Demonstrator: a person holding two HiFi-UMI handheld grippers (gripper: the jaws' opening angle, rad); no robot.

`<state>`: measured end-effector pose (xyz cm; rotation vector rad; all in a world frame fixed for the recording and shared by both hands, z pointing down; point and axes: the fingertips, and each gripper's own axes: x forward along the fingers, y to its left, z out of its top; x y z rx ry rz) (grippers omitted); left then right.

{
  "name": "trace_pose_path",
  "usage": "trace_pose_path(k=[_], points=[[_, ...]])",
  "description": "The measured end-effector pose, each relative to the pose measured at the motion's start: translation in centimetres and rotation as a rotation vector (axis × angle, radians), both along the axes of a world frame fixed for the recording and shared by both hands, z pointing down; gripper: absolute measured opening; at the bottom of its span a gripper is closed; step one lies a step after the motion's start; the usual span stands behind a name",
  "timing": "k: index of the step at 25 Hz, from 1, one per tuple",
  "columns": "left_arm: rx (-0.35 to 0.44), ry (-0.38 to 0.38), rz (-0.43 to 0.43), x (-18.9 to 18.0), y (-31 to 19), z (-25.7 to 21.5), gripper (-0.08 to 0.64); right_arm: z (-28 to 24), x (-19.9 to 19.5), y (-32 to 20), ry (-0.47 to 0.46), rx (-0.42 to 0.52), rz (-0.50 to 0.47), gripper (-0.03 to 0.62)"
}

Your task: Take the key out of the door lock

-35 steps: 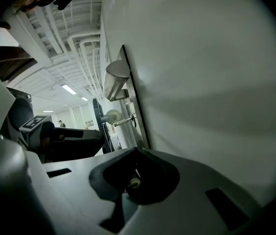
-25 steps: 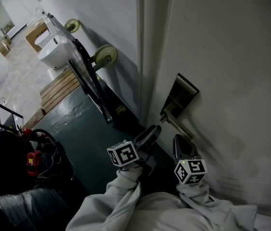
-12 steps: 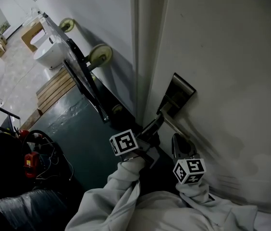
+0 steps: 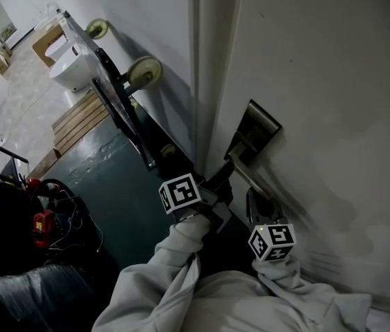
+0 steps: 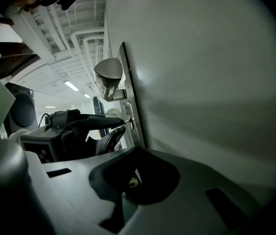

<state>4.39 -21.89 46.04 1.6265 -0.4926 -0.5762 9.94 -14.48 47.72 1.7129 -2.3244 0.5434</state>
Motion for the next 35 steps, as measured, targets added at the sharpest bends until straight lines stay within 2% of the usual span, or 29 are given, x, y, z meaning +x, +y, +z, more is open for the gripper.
trace_pose_path(k=[5, 16, 21, 28, 35], points=[[0.019, -0.036, -0.017, -0.3, 0.0, -0.3, 0.032, 0.1, -0.4, -0.1, 0.0, -0.004, -0.023, 0.052], [0.003, -0.029, -0.048, -1.1, -0.3, -0.3, 0.029, 0.2, -0.7, -0.1, -0.002, -0.007, -0.041, 0.052], [-0.055, 0.017, -0.059, -1.1, -0.3, -0.1, 0.028, 0.1, -0.7, 0.0, 0.001, -0.007, -0.04, 0.052], [-0.041, -0.023, -0.065, -1.3, -0.2, -0.3, 0.028, -0.1, -0.6, 0.2, -0.001, -0.006, -0.036, 0.052], [-0.042, -0.016, -0.058, -1.2, -0.2, -0.3, 0.028, 0.0, -0.6, 0.4, -0.001, -0.01, -0.041, 0.052]])
